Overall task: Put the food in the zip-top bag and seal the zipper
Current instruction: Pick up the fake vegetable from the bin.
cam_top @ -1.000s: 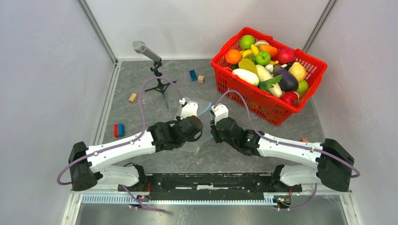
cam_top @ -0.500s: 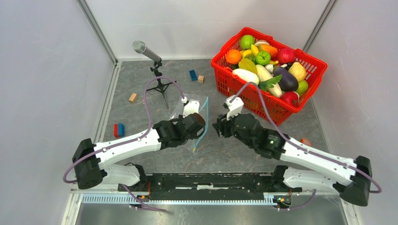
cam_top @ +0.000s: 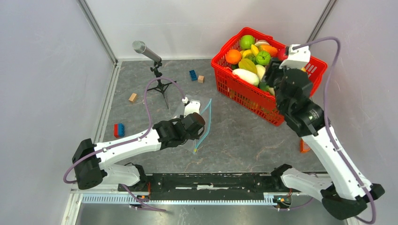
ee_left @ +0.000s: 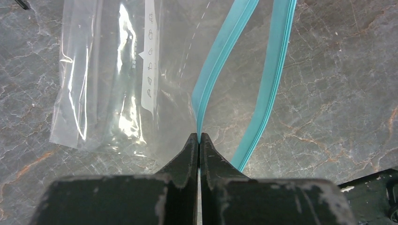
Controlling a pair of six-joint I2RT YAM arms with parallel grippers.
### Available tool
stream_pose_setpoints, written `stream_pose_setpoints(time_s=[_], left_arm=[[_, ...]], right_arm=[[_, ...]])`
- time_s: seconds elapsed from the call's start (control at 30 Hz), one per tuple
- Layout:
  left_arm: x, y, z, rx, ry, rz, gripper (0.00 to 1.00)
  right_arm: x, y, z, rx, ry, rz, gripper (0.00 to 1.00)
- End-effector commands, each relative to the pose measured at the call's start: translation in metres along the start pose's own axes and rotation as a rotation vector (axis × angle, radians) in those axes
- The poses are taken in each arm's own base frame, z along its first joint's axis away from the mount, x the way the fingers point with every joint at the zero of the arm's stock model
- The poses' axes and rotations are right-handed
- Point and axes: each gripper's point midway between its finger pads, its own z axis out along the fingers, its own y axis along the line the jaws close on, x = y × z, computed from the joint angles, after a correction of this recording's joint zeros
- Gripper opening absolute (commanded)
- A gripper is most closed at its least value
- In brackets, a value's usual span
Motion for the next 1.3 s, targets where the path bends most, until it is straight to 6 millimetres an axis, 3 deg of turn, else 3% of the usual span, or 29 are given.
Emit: stream_pose_setpoints(time_s=[0.0,0.13,0.23,0.37,0.53,0.67,0.8,0.9,1.0,1.13,1.27], left_arm=[[-0.011,-0.007,-0.004,0.052,-0.039,-0.015,0.02],[-0.01,-0.009,-0.005,0.062,-0.034,-0.006,0.02],[-0.01,-0.009,-0.004,0.064,-0.03,-0.002,0.02],[-0.009,-0.009,-0.005,0.069,-0.03,0.003,0.02],[-0.011,-0.01,-0.006,0.074,-0.035,0.01,0.02],[-0.012,-0.01,-0.005,0.072,-0.035,0.013,0.02],[-0.014,-0.01,-0.006,0.073,-0.038,0.017,0.02],[-0.014,-0.011,-0.006,0.077,-0.042,0.018,0.02],[-0.016,-0.012,-0.006,0.079,-0.043,0.023,0.02],[-0.018,-0.013,-0.007,0.084,-0.045,0.024,0.02],[-0.018,-0.014,-0.008,0.091,-0.042,0.03,0.02]], right_arm=[[0.022,-0.037,0.026,0.055,0.107,-0.041,0.58],[0.05,-0.045,0.044,-0.044,0.156,0.026,0.7],[0.063,-0.081,0.055,0.06,0.183,0.04,0.71],[0.06,-0.138,0.057,0.208,0.2,-0.004,0.71],[0.074,-0.17,0.074,0.13,0.263,0.036,0.71],[0.066,-0.158,0.088,0.017,0.222,0.075,0.71],[0.055,-0.121,0.112,-0.197,0.215,0.095,0.73],[0.048,-0.107,0.138,-0.211,0.222,0.062,0.81],[0.05,-0.08,0.169,-0.266,0.265,0.017,0.83],[0.07,-0.07,0.21,-0.225,0.33,0.015,0.82],[0.095,-0.069,0.231,-0.186,0.382,-0.027,0.82]])
